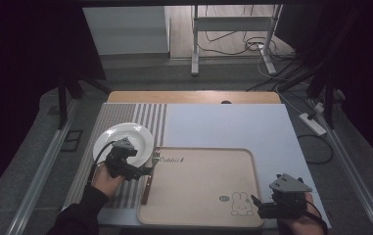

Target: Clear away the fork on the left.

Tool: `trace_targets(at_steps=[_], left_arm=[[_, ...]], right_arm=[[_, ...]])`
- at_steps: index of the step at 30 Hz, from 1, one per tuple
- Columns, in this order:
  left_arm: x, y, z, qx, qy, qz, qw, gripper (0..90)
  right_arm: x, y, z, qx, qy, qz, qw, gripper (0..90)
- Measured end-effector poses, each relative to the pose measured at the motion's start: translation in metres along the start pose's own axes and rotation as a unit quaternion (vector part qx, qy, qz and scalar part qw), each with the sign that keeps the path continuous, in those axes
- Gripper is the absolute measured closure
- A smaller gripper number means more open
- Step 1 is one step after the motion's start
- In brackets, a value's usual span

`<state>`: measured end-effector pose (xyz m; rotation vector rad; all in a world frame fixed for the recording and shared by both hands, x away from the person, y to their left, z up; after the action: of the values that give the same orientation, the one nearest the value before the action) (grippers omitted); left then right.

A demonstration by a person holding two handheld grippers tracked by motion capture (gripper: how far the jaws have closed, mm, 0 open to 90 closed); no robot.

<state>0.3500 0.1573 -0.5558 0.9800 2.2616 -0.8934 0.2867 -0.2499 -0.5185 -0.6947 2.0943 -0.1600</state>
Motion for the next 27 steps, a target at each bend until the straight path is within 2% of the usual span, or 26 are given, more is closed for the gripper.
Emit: trace_targets(at_steps=[15, 22, 27], left_arm=[[0.022, -0.006, -0.03, -0.014, -0.034, -0.016, 0.9992, 0.0], [0.034, -0.011, -0.038, -0.02, -0.034, -0.018, 0.9991, 0.0], [0.043, -0.014, -0.043, -0.019, -0.038, -0.027, 0.9987, 0.0]], right_arm=[[0.0, 0.0, 0.0, 0.002, 0.001, 0.0, 1.0, 0.0], [0.0, 0.0, 0.0, 0.002, 0.002, -0.001, 1.0, 0.0], [0.0, 0.0, 0.0, 0.002, 0.002, 0.0, 1.0, 0.0]])
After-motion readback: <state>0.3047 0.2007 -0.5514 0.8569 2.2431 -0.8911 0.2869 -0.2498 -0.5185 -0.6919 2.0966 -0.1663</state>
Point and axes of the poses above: each handheld gripper's, and its own axes: z roughly forward along the jaws, x roughly out of its underside, y roughly to its left, the point moved 9 cm from there along z, roughly forward along the jaws, and after that the axes turned 13 degrees about x, right-handed, at the moved point
